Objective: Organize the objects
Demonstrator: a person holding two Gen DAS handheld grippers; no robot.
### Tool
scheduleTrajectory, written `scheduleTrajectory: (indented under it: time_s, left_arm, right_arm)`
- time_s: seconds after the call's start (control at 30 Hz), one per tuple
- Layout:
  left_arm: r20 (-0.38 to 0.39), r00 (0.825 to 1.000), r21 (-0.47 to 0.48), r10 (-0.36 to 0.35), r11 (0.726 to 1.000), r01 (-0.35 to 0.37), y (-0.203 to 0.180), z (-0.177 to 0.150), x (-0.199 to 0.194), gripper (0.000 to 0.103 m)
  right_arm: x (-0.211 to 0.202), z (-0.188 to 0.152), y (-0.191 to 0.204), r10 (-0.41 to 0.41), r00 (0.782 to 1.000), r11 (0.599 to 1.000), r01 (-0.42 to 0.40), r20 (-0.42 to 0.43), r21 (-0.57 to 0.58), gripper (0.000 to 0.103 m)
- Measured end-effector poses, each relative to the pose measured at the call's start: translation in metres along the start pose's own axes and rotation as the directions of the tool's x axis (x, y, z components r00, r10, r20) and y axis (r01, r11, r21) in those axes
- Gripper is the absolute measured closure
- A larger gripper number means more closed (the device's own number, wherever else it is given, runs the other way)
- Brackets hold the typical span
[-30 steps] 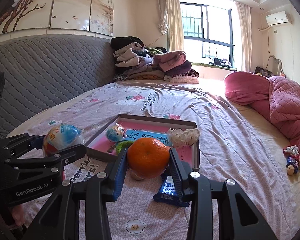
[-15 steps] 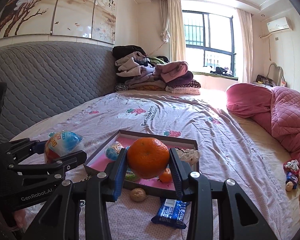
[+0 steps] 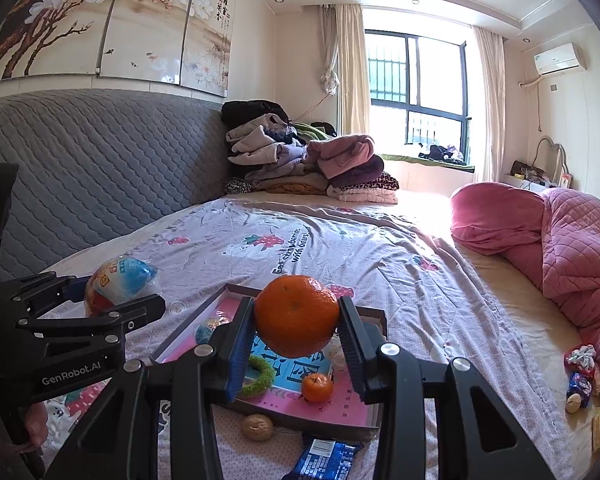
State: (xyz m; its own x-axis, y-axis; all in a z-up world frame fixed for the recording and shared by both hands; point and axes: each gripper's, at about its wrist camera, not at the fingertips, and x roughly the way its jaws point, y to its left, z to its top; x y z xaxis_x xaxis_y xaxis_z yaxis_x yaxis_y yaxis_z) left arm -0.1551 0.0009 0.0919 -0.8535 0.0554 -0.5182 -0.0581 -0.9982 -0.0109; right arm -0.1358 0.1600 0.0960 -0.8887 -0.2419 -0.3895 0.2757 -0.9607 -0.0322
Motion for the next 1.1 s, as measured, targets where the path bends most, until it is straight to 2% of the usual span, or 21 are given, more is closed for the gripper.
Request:
scheduleTrajectory:
  time_s: [0.5, 0.93, 1.1]
  left_arm:
    - [-0.011, 1.000, 0.016, 0.001, 1.000, -0.001, -0.008, 0.031, 0.048, 0.043]
    - [-0.082, 0.997, 0.032, 0.007, 0.999, -0.004, -0.014, 0.017, 0.101, 0.043]
    - [-0.125, 0.992, 0.035, 0.001, 0.999, 0.003, -0.017, 0.005, 0.119, 0.043]
  right_arm:
    - [0.040, 0.009, -0.029, -0.049, 0.999, 0.999, 0.049, -0.018, -0.002, 0.062]
    - [0.080, -0.001, -0.051, -0.085, 0.993, 0.996, 0.084, -0.078, -0.018, 0.062]
    - [0.096, -0.013, -0.055, -0.091, 0.987, 0.996, 0.088, -0.135, -0.029, 0.062]
